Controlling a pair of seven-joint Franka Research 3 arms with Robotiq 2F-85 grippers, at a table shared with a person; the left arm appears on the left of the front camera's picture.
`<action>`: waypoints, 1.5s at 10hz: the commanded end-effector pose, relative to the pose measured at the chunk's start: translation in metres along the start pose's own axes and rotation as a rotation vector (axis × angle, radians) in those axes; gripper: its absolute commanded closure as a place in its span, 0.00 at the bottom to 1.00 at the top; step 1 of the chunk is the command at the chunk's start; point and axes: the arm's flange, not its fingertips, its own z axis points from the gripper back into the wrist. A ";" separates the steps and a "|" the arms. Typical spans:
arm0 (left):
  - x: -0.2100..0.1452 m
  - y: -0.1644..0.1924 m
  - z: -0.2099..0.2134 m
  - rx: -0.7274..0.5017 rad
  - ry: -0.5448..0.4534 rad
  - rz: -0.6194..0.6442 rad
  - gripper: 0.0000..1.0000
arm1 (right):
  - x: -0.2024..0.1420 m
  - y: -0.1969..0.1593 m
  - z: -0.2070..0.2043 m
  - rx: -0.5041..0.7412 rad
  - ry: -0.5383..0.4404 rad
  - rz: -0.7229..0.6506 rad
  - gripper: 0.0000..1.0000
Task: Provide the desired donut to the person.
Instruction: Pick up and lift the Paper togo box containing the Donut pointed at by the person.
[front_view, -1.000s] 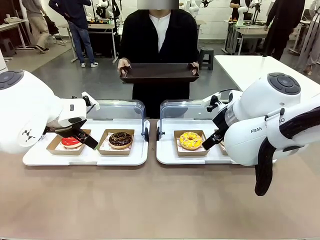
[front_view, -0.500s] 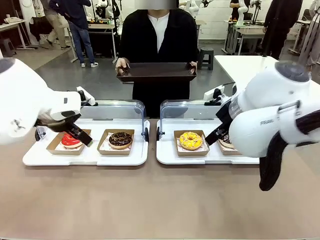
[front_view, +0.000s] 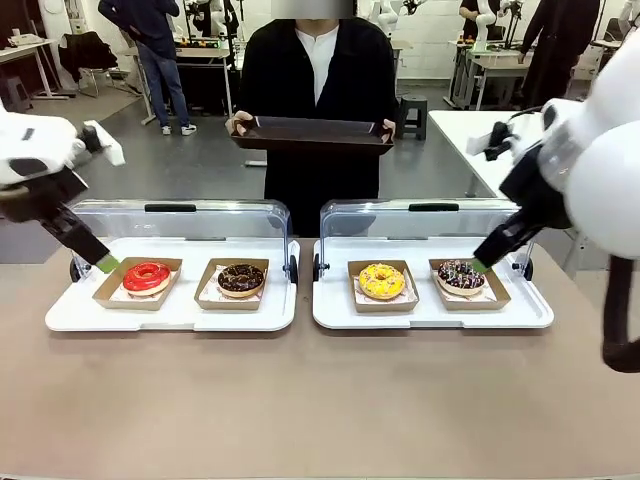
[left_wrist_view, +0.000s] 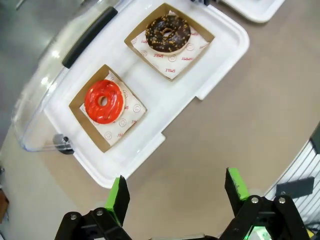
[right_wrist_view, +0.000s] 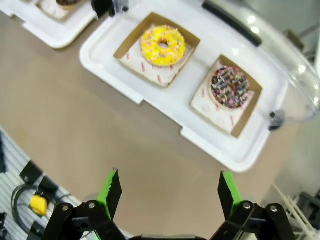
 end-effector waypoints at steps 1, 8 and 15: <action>0.004 0.001 0.030 0.020 -0.001 -0.008 0.00 | -0.024 0.003 0.032 -0.033 0.009 0.009 0.00; 0.005 -0.001 0.048 0.028 -0.018 -0.004 0.00 | -0.025 0.006 0.050 -0.020 -0.004 -0.002 0.00; 0.028 0.102 0.082 -0.428 -0.216 -0.287 0.00 | -0.005 -0.089 0.087 0.527 -0.221 0.201 0.00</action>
